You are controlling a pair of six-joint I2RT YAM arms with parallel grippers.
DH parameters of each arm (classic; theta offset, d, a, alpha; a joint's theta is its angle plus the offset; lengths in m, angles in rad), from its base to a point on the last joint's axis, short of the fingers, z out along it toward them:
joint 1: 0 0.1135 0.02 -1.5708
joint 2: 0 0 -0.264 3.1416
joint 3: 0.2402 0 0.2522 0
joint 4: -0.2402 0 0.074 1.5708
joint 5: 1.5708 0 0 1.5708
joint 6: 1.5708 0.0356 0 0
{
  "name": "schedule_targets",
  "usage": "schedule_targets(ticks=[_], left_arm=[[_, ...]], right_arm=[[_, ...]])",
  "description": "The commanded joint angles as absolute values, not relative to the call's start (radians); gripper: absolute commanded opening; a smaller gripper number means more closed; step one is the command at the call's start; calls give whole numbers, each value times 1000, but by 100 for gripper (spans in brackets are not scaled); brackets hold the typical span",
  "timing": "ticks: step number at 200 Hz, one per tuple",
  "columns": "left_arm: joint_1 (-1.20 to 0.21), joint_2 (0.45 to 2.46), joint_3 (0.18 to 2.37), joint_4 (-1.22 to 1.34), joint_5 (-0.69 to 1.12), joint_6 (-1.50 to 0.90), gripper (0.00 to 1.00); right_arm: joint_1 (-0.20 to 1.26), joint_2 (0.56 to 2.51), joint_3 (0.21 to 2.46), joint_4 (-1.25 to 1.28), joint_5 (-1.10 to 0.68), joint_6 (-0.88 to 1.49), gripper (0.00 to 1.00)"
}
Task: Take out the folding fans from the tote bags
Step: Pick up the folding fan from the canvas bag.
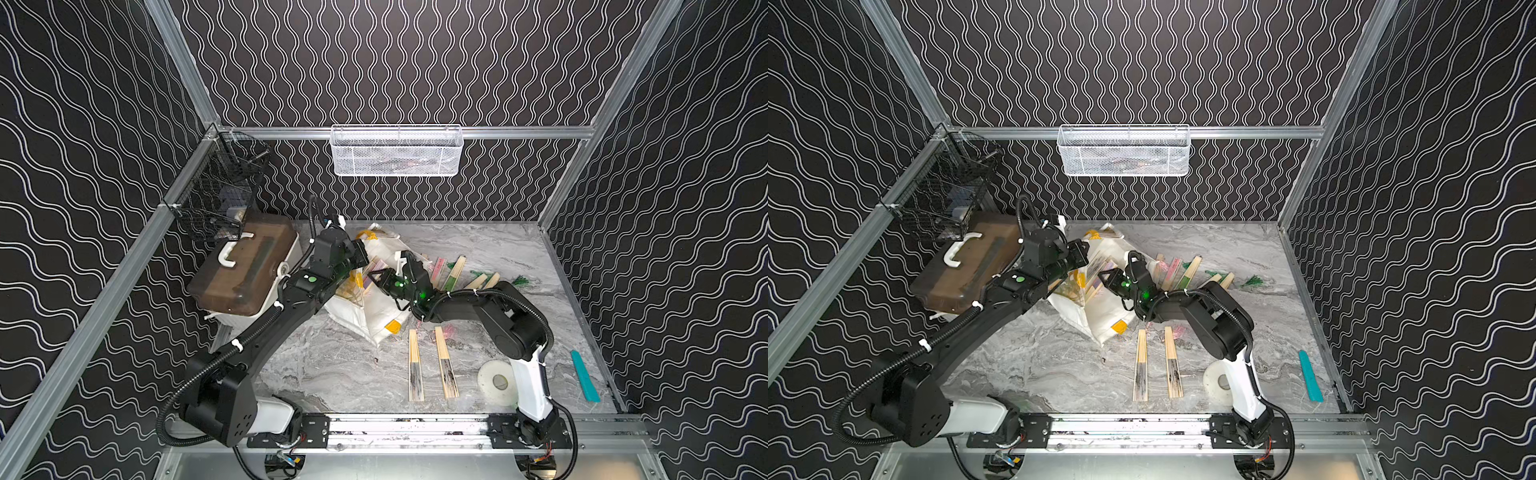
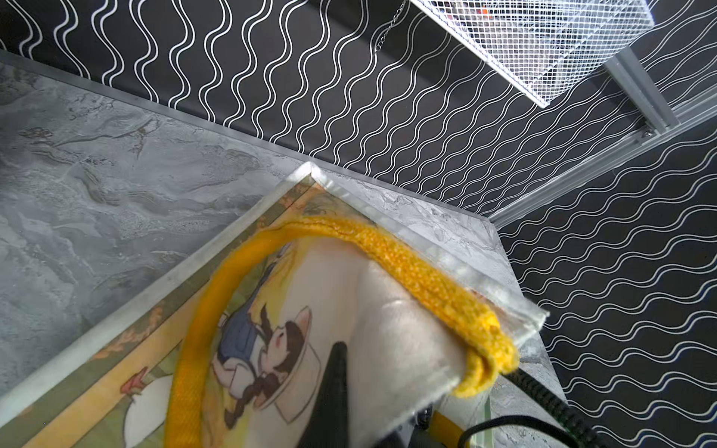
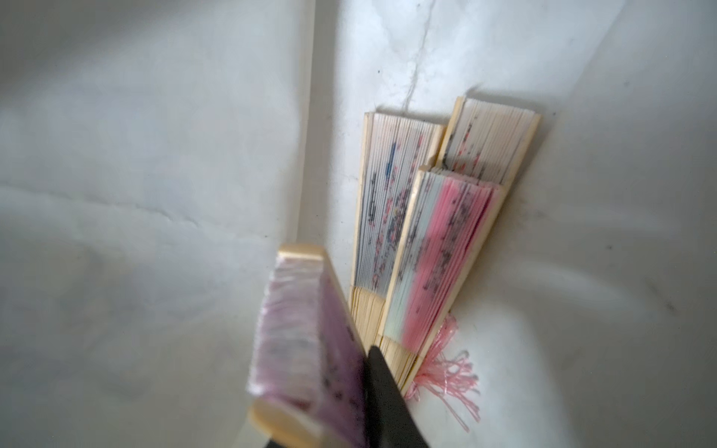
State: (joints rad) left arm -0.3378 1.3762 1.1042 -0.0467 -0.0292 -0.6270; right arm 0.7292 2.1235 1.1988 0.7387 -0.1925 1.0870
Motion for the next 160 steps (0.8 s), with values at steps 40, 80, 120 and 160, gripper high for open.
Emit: schedule_targets(ticks=[40, 80, 120, 160], left_arm=[[-332, 1376, 1110, -50, -62, -607, 0], [-315, 1384, 1127, -85, -81, -577, 0], [-273, 1393, 1150, -115, -73, -531, 0], [-237, 1425, 1229, -198, -36, -421, 0]], right_arm=[[728, 2117, 1204, 831, -235, 1044, 6], [729, 2032, 1163, 807, -248, 956, 6], [726, 1873, 1106, 701, -278, 825, 6], [669, 1732, 1029, 668, -387, 814, 6]])
